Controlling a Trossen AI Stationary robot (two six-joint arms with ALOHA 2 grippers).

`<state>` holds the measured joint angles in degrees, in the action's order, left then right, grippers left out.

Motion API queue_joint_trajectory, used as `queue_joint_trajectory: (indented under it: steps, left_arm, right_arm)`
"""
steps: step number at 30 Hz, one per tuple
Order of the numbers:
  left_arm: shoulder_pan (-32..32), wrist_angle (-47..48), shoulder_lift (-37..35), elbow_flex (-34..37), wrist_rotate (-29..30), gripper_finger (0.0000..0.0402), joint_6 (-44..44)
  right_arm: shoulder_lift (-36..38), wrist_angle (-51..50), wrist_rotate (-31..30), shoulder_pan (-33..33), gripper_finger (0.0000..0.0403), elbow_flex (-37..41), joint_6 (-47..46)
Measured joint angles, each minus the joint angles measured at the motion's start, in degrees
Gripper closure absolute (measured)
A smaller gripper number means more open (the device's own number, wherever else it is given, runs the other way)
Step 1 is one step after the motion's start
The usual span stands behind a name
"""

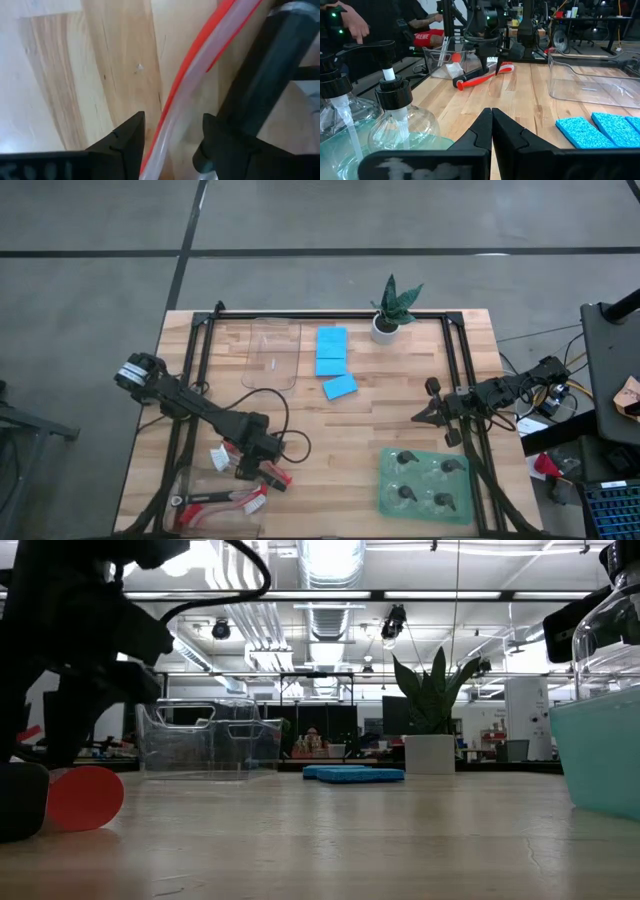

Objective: Pick & Place Kitchen Sink Supplies
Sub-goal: Put the red dish brush into the bottom transparent bin

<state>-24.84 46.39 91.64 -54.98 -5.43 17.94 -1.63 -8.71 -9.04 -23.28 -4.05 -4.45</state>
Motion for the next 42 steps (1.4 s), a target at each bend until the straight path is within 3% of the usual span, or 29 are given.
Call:
queue_joint_trajectory:
  steps: [10,20,31,36,42]
  left_arm:
    - [0.11,-3.75,0.02,3.55,0.43,0.0243,-0.16]
    - [0.63,-4.19,0.0,3.73,0.81,0.0373,-0.29]
    - [0.85,1.07,0.0,-0.62,2.49,0.0367,0.08]
    - [0.89,8.47,0.0,-5.29,5.53,0.0369,0.42]
    - [0.6,21.19,-0.7,-13.0,5.47,0.0369,8.69]
  right_arm:
    - [0.0,0.0,0.0,0.01,0.0394,0.0,0.0]
    - [-0.01,0.0,0.0,0.0,0.0394,0.0,0.0]
    - [0.0,0.0,0.0,-0.01,0.0394,0.0,0.0]
    - [-0.01,0.0,0.0,0.01,0.0394,0.01,0.0]
    - [-0.02,0.0,0.0,-0.01,0.0394,0.02,0.0]
